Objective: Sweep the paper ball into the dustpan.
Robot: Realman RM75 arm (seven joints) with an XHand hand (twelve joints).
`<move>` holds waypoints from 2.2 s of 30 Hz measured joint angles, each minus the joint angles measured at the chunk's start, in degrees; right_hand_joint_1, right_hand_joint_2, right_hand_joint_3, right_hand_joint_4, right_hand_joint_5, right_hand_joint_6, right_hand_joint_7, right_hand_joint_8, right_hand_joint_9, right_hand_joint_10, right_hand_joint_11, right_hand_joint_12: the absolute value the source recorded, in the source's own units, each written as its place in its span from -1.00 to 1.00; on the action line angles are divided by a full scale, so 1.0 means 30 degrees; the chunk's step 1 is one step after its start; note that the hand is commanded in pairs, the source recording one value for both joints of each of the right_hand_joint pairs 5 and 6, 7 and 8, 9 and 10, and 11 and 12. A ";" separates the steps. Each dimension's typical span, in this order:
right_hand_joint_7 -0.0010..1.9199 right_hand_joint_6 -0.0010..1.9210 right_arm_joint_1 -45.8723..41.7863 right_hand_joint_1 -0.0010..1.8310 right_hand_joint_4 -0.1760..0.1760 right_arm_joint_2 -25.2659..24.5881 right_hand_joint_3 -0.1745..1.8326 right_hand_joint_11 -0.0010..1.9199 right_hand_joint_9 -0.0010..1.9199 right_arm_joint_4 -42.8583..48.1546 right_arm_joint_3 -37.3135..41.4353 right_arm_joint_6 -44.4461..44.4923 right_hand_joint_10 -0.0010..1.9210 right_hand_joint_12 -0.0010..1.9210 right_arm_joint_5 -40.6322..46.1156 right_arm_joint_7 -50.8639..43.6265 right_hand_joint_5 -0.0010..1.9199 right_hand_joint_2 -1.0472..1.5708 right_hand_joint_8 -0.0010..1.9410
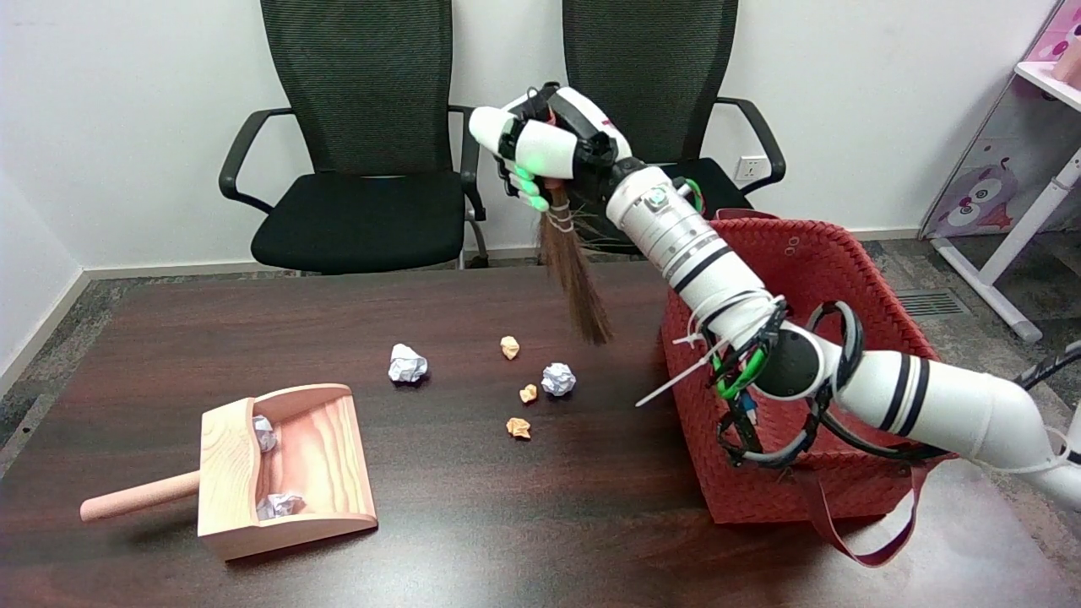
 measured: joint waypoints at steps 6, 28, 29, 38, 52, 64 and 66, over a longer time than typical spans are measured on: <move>1.00 1.00 -0.1243 -0.12 1.00 -0.0113 0.46 1.00 1.00 0.0523 0.1177 0.0164 1.00 1.00 -0.1920 -0.0006 1.00 0.84 0.98; 1.00 1.00 -0.3779 -0.12 1.00 -0.2550 0.64 1.00 1.00 0.3165 0.2681 0.2596 1.00 1.00 -0.8221 0.0007 1.00 0.75 0.98; 1.00 1.00 -0.3822 -0.12 1.00 -0.2765 0.65 1.00 1.00 0.3334 0.2746 0.2669 1.00 1.00 -0.8528 0.0008 1.00 0.74 0.98; 1.00 1.00 -0.4184 -0.16 1.00 -0.4905 0.75 1.00 1.00 0.4964 0.3199 0.2870 1.00 1.00 -1.0830 0.0019 1.00 0.67 0.98; 1.00 1.00 -0.4389 -0.26 0.28 -0.7907 0.66 1.00 1.00 0.6672 0.3164 0.2871 1.00 1.00 -1.2186 0.0072 1.00 0.61 0.98; 1.00 1.00 -0.4160 -0.25 0.23 -0.8881 0.66 1.00 1.00 0.6705 0.3150 0.2799 1.00 1.00 -1.1713 0.0215 1.00 0.54 0.98; 1.00 1.00 -0.4105 -0.24 0.21 -0.8851 0.69 1.00 1.00 0.6535 0.3164 0.2766 1.00 1.00 -1.1284 0.0400 1.00 0.47 0.98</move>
